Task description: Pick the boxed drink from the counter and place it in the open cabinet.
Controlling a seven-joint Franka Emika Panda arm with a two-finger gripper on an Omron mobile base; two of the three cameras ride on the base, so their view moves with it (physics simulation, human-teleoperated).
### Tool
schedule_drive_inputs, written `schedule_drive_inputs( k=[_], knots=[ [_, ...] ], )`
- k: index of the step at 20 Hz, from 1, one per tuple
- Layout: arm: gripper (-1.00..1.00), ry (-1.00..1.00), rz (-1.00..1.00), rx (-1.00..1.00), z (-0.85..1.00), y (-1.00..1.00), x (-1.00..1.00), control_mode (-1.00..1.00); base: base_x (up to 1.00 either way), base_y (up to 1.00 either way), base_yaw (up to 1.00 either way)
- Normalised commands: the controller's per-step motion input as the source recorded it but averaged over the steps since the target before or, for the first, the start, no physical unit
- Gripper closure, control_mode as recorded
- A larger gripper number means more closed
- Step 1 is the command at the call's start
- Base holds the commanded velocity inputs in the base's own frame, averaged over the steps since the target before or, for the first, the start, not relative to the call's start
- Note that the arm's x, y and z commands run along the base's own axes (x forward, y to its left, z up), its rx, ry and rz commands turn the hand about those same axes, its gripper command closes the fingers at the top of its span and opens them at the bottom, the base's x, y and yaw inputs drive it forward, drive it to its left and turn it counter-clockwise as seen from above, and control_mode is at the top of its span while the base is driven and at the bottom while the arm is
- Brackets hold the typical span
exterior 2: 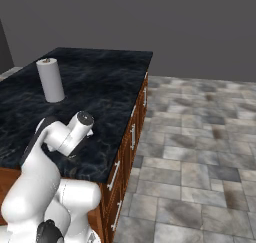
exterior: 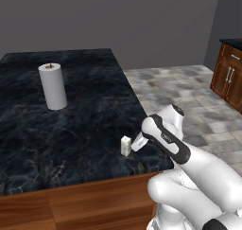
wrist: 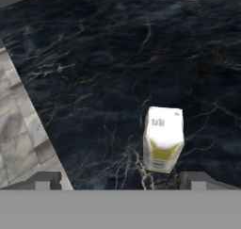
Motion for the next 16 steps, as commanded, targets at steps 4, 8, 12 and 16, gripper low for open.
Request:
schedule_drive_inputs(
  k=[4, 8, 12, 16],
  knots=[
    [-1.0, 0.0, 0.0, -0.02, -0.06, 0.0, 0.25, -1.0, 0.0, 0.0, 0.0],
    [-1.0, 0.0, -0.02, -0.01, -0.09, 0.0, 0.28, -1.0, 0.0, 0.0, 0.0],
    [-1.0, 0.0, -0.01, 0.0, -0.12, 0.02, 0.28, -1.0, 0.0, 0.0, 0.0],
    [-1.0, 0.0, -0.01, 0.0, -0.13, 0.03, 0.2, -1.0, 0.0, 0.0, 0.0]
  ],
)
